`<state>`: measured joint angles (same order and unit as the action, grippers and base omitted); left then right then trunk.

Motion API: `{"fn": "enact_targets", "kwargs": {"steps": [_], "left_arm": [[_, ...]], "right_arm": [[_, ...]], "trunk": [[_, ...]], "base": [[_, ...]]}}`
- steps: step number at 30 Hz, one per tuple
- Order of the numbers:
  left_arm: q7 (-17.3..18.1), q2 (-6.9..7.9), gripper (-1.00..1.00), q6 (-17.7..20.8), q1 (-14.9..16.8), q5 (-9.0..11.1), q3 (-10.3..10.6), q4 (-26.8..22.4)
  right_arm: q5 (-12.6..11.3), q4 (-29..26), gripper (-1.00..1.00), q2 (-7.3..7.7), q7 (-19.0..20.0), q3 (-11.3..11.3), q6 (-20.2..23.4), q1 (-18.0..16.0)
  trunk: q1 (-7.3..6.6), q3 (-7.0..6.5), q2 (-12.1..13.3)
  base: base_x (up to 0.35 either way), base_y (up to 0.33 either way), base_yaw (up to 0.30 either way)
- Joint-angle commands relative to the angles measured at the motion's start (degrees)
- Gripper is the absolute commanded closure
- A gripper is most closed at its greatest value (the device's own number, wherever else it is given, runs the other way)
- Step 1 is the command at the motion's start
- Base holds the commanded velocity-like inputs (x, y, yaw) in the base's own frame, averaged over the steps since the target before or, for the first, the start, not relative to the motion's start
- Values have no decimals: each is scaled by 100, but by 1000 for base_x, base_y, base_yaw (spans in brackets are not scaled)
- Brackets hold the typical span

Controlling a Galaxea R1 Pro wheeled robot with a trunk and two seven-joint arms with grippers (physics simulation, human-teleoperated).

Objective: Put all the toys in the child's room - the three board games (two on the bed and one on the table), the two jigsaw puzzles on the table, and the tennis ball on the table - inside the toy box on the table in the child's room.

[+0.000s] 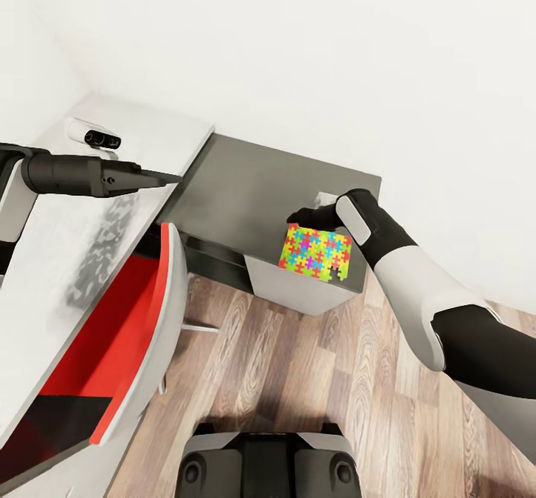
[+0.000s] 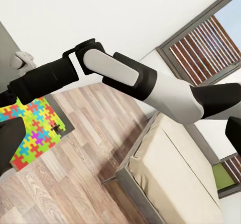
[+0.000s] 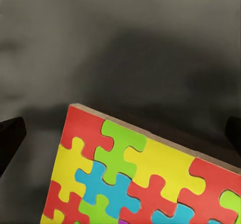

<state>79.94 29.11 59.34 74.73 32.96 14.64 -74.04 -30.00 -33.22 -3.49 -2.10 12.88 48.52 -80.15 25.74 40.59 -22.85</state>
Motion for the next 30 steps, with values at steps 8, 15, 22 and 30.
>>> {"fn": "enact_targets", "kwargs": {"steps": [8, 15, 22, 30], "left_arm": [[11, 1, -100, 52, 7, 17, 13, 4], [5, 4, -100, 51, 7, 17, 13, 4], [4, 7, -100, 51, 7, 17, 13, 4], [4, 7, -100, 51, 7, 17, 13, 4]], "right_arm": [[4, 140, -100, 6, 10, 21, 17, -1], [9, 140, -100, 11, 55, 21, 17, -1], [10, 140, -100, 8, 60, 21, 17, -1], [11, 140, -100, 14, 60, 21, 17, -1]], "trunk": [[4, 47, -7], [4, 92, -7], [4, 125, -7], [4, 160, -7]], "base": [[-6, 1, 0], [-109, 0, 0], [-70, 0, 0], [-37, 0, 0]]}}
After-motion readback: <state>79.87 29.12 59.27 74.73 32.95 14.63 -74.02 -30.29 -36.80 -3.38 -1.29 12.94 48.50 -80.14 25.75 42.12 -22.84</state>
